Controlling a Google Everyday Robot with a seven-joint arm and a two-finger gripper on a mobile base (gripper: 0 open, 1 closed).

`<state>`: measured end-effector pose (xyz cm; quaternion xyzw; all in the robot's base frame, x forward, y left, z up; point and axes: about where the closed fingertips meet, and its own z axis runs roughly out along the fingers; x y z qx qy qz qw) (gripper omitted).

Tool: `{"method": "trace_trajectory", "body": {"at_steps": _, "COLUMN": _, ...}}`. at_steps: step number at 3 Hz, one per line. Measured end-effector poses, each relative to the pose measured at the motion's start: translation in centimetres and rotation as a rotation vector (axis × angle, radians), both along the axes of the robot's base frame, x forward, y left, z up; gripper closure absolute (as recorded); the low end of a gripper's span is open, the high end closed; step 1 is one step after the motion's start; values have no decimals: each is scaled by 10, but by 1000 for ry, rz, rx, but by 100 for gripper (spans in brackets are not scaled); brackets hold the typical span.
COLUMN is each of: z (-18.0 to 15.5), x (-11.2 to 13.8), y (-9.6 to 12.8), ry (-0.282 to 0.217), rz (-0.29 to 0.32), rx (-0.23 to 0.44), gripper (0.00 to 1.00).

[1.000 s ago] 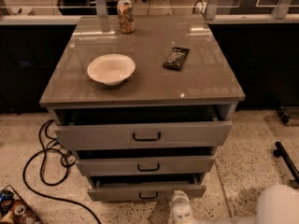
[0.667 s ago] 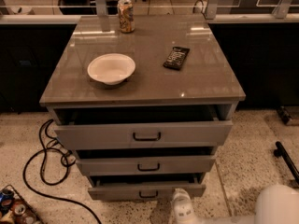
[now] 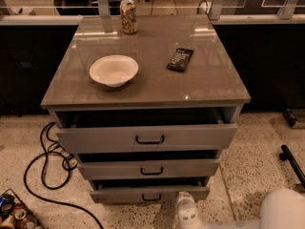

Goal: Close bottom drawer

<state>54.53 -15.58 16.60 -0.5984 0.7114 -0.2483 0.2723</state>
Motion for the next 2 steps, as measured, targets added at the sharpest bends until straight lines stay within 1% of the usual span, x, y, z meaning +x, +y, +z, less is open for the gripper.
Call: {"method": "trace_trajectory", "body": {"at_steps": 2, "z": 0, "x": 3, "y": -2, "ry": -4, "rz": 1, "rx": 0, "gripper": 100}}
